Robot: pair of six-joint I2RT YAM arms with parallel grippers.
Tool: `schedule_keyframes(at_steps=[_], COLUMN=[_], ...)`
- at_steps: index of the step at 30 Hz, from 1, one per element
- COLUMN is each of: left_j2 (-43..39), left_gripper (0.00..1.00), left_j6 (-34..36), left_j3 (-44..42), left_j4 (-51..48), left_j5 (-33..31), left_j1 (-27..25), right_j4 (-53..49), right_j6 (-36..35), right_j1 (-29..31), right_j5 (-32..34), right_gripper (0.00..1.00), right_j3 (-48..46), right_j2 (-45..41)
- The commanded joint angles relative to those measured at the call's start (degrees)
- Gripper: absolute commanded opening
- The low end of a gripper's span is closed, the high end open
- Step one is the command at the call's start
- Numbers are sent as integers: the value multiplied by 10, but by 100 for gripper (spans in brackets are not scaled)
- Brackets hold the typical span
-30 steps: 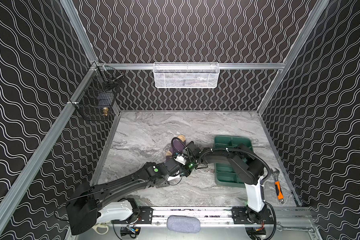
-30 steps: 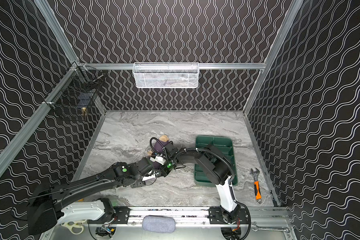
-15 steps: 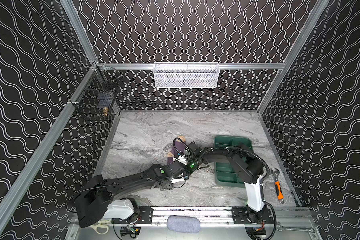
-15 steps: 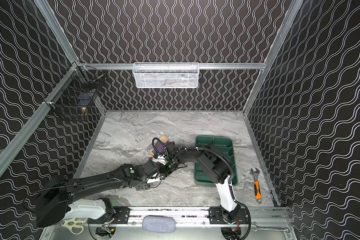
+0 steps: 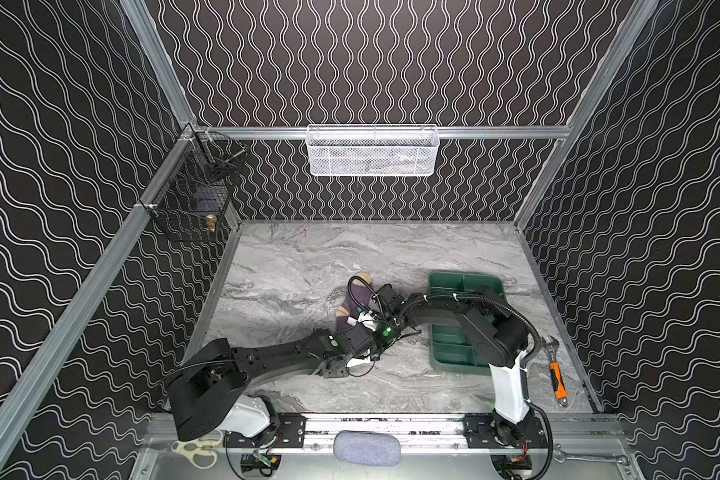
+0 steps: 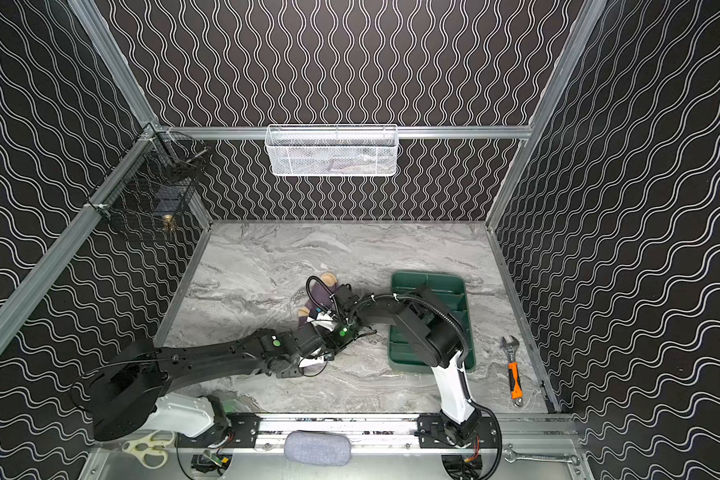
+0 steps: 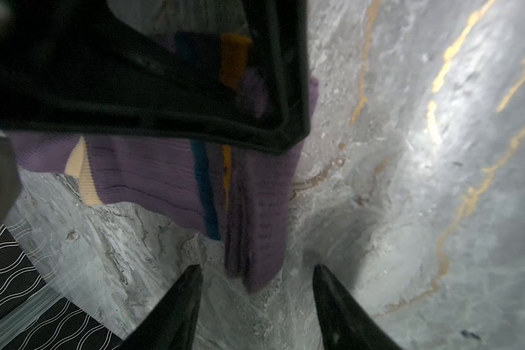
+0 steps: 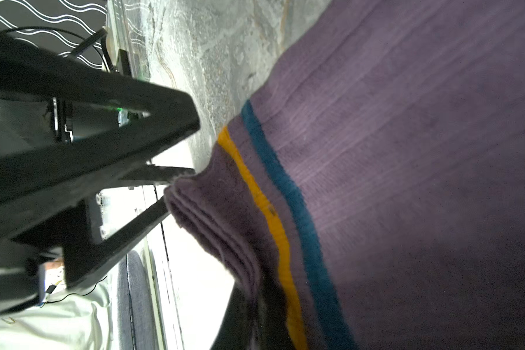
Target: Roll the socks
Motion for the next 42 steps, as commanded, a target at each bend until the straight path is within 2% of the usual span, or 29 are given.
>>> schedule_keyframes(at_steps=[1, 5, 10, 16, 22, 26, 33, 38, 40, 42], left_j2=[8, -10, -96, -163, -116, -91, -57, -24, -16, -13], left_gripper=[62, 64, 68, 69, 70, 69, 63, 61, 62, 67], left_j6=[-11, -29, -37, -7, -4, -12, -12, -17, -17, -18], left_j3=[4, 17, 32, 39, 39, 15, -53, -54, -56, -59], left_j4=[63, 50, -21, -79, -46, 9, 107, 117, 124, 131], left_j5=[1, -2, -1, -49, -120, -113, -113, -96, -95, -94], left_j1=[-1, -1, -10, -74, -158, -189, -184, -145, -142, -141], right_j4=[-141, -139, -144, -141, -143, -149, -163, -160, -159, -159], right_j6=[10, 14, 22, 30, 35, 30, 16, 12, 12, 10], right_j1=[6, 6, 3, 1, -6, -14, -16, -16, -16, -16], right_j5=[160, 164, 162, 149, 134, 123, 118, 118, 115, 111], right_gripper=[0, 0, 0, 0, 0, 0, 0, 0, 0, 0], right_j3=[-14, -16, -14, -10, 0, 3, 4, -2, -3, -3], right_j2=[18, 18, 20, 25, 41, 45, 46, 45, 47, 49])
